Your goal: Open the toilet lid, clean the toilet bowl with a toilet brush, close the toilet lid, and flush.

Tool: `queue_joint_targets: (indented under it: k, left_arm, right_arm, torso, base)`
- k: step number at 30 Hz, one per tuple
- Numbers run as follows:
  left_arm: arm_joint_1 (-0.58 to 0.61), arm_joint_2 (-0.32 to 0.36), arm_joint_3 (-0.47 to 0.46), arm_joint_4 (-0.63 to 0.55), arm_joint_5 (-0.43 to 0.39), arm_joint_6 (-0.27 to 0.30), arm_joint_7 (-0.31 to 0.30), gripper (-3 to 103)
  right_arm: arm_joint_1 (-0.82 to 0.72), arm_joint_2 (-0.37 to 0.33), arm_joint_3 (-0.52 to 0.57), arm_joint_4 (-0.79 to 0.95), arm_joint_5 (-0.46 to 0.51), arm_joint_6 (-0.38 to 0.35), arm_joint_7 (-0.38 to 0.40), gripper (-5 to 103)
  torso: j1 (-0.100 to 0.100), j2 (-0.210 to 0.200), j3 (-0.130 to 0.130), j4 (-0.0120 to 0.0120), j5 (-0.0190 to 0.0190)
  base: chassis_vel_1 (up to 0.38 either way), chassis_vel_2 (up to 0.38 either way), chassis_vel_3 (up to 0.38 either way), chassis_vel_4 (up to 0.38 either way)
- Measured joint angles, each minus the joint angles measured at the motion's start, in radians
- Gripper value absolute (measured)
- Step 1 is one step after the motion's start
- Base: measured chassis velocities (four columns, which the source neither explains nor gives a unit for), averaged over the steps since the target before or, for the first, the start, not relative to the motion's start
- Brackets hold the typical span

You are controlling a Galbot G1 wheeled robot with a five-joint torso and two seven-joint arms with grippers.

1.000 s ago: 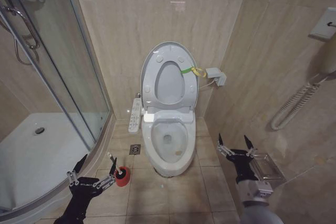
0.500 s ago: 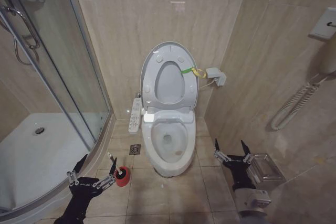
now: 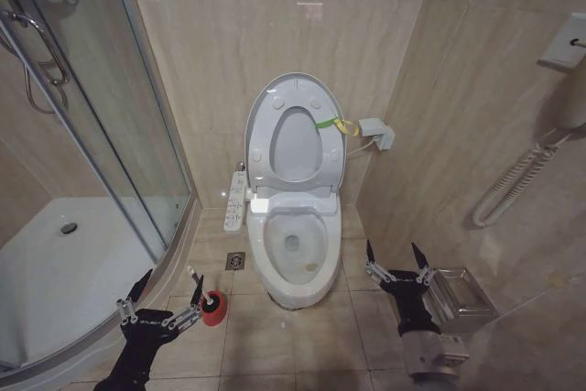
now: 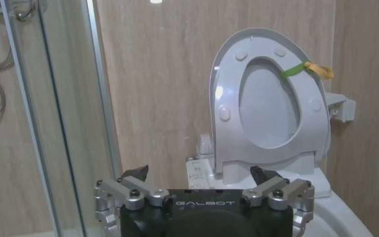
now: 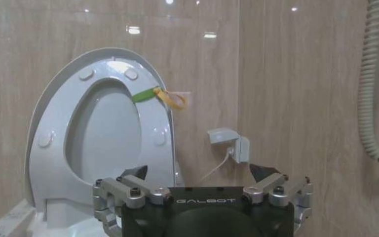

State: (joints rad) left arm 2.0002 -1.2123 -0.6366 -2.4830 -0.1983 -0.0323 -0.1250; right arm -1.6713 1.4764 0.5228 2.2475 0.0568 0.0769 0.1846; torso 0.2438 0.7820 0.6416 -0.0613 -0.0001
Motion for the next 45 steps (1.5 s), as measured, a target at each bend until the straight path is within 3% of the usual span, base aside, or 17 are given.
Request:
queue_joint_targets:
  k: [45]
  left_arm:
    - [0.0, 0.0, 0.0, 0.0, 0.0, 0.0, 0.0, 100]
  right_arm:
    - [-0.004, 0.004, -0.01, 0.044, -0.001, -0.015, -0.019, 100]
  torso:
    - [0.0, 0.0, 0.0, 0.0, 0.0001]
  base:
    - [0.0, 0.0, 0.0, 0.0]
